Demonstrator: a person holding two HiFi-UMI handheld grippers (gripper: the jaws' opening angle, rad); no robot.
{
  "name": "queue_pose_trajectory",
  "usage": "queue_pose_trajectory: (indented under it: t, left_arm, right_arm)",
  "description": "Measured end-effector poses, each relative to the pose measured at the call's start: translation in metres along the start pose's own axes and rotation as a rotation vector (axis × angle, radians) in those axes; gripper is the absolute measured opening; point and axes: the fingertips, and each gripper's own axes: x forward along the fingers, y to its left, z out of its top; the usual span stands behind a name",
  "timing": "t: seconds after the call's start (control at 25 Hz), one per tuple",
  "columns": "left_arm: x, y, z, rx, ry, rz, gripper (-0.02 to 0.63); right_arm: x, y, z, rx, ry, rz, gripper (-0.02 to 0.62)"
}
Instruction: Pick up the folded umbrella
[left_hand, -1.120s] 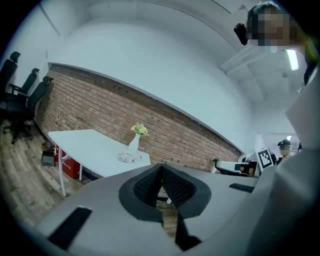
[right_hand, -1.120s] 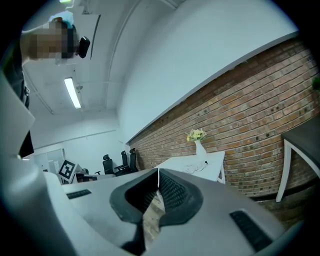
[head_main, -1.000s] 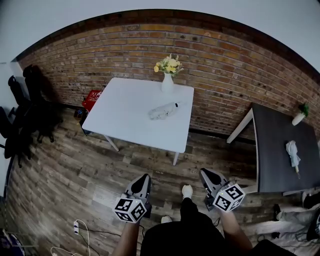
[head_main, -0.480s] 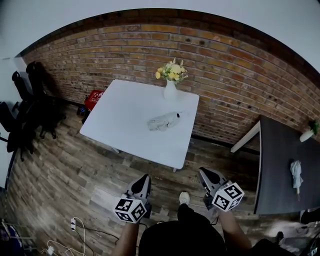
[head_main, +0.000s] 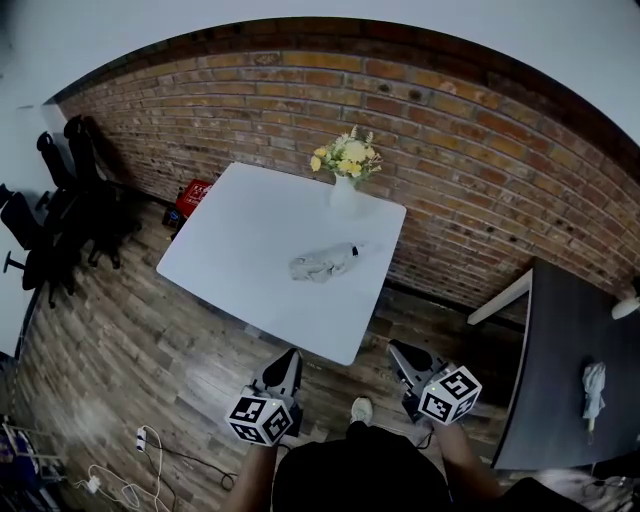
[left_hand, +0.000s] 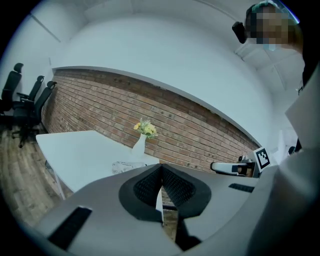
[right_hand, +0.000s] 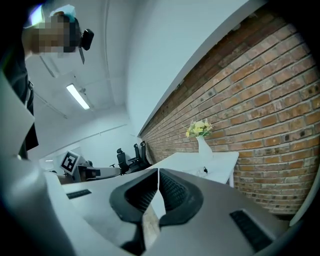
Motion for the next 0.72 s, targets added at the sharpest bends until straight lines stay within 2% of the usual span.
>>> queue_pose_trajectory:
  t: [0.36, 0.72]
  left_arm:
    - [0.046, -0.004, 0.003, -0.008, -0.013, 0.056, 0.014]
    - [0.059, -0.003, 0.004, -0.021, 0.002, 0.069, 0.014]
  right_arm:
    - [0.022, -0.040, 0.011, -0.017, 0.047, 0.088, 0.023]
    - [0.032, -0.046, 0.016, -0.008, 0.058, 0.130, 0.023]
